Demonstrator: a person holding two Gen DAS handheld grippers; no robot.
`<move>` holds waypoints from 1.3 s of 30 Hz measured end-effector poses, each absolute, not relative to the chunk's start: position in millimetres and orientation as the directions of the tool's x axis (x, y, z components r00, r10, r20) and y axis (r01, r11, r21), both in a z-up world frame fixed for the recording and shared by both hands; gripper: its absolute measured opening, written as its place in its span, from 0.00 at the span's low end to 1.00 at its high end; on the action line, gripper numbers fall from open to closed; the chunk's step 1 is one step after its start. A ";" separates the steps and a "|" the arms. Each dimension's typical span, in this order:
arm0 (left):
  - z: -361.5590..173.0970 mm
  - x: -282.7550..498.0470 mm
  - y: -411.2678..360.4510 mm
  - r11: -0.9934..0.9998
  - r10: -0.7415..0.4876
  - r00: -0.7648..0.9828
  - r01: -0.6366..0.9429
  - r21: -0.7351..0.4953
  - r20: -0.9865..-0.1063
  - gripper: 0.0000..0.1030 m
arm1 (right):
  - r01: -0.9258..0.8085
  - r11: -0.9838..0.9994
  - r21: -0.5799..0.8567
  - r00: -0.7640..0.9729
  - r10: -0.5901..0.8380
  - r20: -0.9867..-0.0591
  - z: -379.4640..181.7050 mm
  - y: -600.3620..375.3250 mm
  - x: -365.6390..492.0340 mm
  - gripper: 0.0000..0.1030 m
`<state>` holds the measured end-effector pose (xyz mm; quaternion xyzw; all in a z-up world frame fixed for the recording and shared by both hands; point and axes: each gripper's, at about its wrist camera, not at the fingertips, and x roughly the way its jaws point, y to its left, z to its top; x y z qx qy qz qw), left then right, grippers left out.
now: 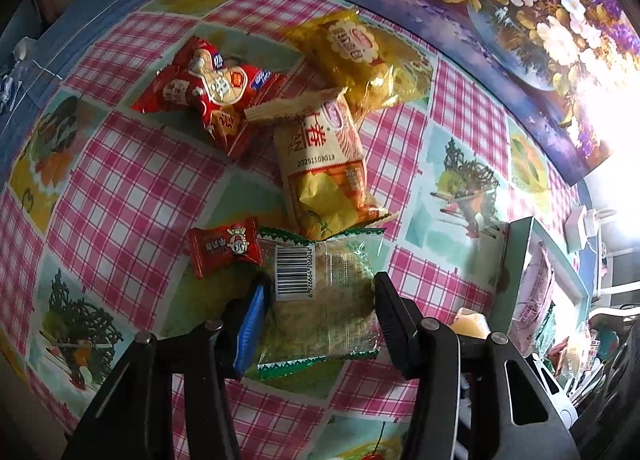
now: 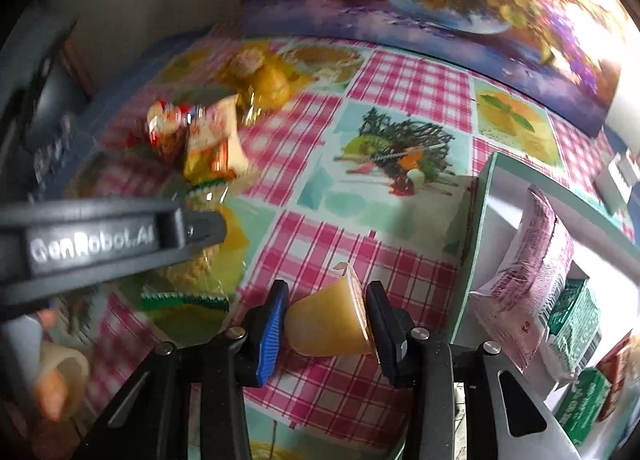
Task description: Organize snacks
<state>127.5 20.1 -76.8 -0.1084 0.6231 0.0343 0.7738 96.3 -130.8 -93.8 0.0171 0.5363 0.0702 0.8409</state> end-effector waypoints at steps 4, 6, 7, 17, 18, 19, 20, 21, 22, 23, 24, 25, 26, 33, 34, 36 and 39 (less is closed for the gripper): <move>-67.1 124.3 22.4 0.971 -0.099 0.248 -0.187 -0.148 -0.964 0.53 | -0.079 0.986 0.149 0.439 0.168 -0.882 -84.0 -138.1 94.5 0.42; -60.8 122.7 24.0 0.969 -0.113 0.264 -0.185 -0.166 -0.958 0.53 | -0.073 0.986 0.148 0.453 0.165 -0.876 -78.6 -139.5 93.6 0.42; -56.7 122.3 25.0 0.968 -0.117 0.274 -0.183 -0.172 -0.955 0.53 | -0.070 0.986 0.151 0.460 0.167 -0.872 -75.6 -140.4 92.9 0.42; -23.2 116.4 11.3 0.968 -0.159 0.360 -0.128 -0.217 -0.919 0.53 | -0.028 0.984 0.177 0.521 0.166 -0.837 -48.4 -159.4 85.5 0.42; -20.0 115.3 8.5 0.968 -0.163 0.367 -0.119 -0.220 -0.916 0.53 | -0.015 0.983 0.185 0.530 0.164 -0.832 -45.8 -164.3 84.0 0.42; -17.0 115.1 5.0 0.968 -0.170 0.374 -0.109 -0.225 -0.912 0.53 | -0.003 0.982 0.190 0.536 0.162 -0.828 -43.8 -168.3 82.6 0.42; -14.6 115.5 1.2 0.968 -0.177 0.378 -0.101 -0.230 -0.909 0.53 | 0.012 0.981 0.193 0.544 0.155 -0.824 -41.2 -173.5 80.6 0.42; -12.5 116.7 -2.5 0.968 -0.182 0.383 -0.093 -0.234 -0.906 0.53 | 0.028 0.981 0.191 0.552 0.144 -0.821 -38.9 -179.0 78.8 0.42; -10.3 117.0 -7.3 0.969 -0.184 0.388 -0.085 -0.234 -0.903 0.53 | 0.047 0.982 0.184 0.559 0.126 -0.819 -36.8 -184.1 76.9 0.42; -8.3 115.7 -11.1 0.970 -0.182 0.392 -0.079 -0.230 -0.902 0.53 | 0.075 0.981 0.177 0.566 0.104 -0.818 -34.3 -191.7 74.7 0.42; -6.9 115.1 -16.4 0.972 -0.179 0.397 -0.072 -0.225 -0.900 0.53 | 0.096 0.979 0.178 0.571 0.093 -0.816 -33.3 -197.8 73.1 0.42; -5.2 114.1 -22.7 0.973 -0.179 0.402 -0.061 -0.222 -0.898 0.53 | 0.124 0.975 0.183 0.576 0.079 -0.814 -32.2 -206.0 71.2 0.42; -4.1 113.7 -28.8 0.973 -0.187 0.405 -0.048 -0.225 -0.895 0.53 | 0.147 0.972 0.184 0.581 0.066 -0.812 -31.6 -213.3 69.6 0.42; -4.4 108.0 -75.9 0.970 -0.241 0.380 0.059 -0.236 -0.893 0.53 | 0.385 0.904 0.184 0.553 -0.066 -0.831 -34.0 -278.6 52.2 0.42; -5.2 105.7 -84.3 0.970 -0.241 0.375 0.078 -0.228 -0.895 0.53 | 0.412 0.894 0.178 0.545 -0.085 -0.834 -34.9 -286.5 49.6 0.42; -7.2 101.9 -98.5 0.968 -0.251 0.361 0.112 -0.226 -0.898 0.53 | 0.457 0.869 0.189 0.534 -0.098 -0.840 -37.4 -303.4 43.1 0.42; -12.3 96.6 -121.0 0.943 -0.325 0.327 0.184 -0.278 -0.887 0.53 | 0.510 0.838 0.194 0.511 -0.114 -0.852 -44.6 -322.7 35.1 0.42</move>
